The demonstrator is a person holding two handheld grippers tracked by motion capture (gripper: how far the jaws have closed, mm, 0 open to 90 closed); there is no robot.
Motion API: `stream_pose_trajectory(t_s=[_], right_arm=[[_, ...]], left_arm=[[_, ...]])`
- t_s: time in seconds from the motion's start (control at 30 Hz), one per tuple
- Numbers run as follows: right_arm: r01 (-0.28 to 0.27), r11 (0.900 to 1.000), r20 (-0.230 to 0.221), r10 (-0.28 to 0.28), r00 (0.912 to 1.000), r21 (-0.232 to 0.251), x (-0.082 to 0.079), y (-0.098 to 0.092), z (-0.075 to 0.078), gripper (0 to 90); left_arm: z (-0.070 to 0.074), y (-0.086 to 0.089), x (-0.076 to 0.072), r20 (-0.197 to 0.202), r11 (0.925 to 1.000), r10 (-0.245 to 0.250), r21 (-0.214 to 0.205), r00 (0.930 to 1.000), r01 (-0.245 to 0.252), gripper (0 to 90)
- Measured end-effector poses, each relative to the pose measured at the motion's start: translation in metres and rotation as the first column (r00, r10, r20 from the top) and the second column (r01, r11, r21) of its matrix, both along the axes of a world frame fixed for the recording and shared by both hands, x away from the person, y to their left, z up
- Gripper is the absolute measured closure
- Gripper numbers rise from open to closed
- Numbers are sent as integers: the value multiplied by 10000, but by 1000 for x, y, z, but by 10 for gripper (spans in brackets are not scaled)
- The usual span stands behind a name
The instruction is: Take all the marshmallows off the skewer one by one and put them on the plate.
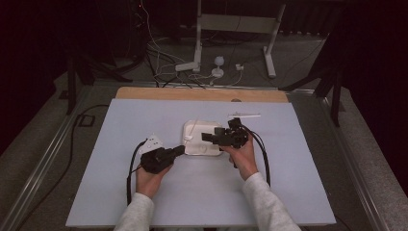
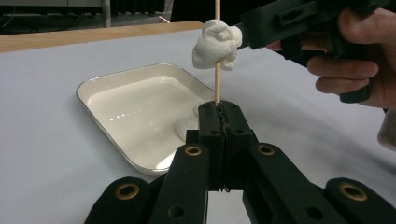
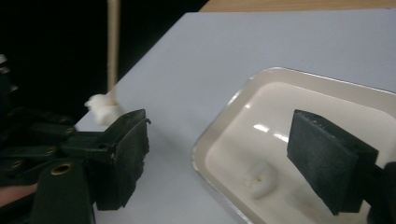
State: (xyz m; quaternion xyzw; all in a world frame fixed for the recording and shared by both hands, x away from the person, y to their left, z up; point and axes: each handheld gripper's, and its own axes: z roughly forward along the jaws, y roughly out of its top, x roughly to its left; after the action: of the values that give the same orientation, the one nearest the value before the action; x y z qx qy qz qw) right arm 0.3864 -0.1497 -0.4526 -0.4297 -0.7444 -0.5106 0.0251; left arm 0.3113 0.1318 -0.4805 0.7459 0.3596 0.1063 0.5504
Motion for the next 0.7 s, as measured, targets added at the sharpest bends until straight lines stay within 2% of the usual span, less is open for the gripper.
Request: stream_pose_trajectory(t_s=[0.13, 0.3, 0.43, 0.57, 0.7], right_arm=[[-468, 9985, 53, 467, 9989, 270, -5, 6, 3, 192], [-860, 9958, 103, 857, 9963, 305, -11, 16, 5, 200], [-1191, 9903, -30, 1196, 9928, 714, -13, 23, 5, 210], [-1467, 9829, -348, 1514, 9879, 1115, -12, 29, 2, 326], [-1604, 9782, -608, 1695, 9837, 1319, -11, 34, -1, 434]], left_arm=[[0, -1, 0, 2, 10000, -13, 6, 10000, 13, 900], [0, -2, 0, 0, 10000, -36, 3, 10000, 36, 900], [0, -2, -1, 51, 10000, -51, -54, 10000, 51, 900], [1, -3, -1, 72, 9999, -89, -76, 9999, 89, 900], [1, -4, -2, 95, 9998, -156, -140, 9998, 158, 900]])
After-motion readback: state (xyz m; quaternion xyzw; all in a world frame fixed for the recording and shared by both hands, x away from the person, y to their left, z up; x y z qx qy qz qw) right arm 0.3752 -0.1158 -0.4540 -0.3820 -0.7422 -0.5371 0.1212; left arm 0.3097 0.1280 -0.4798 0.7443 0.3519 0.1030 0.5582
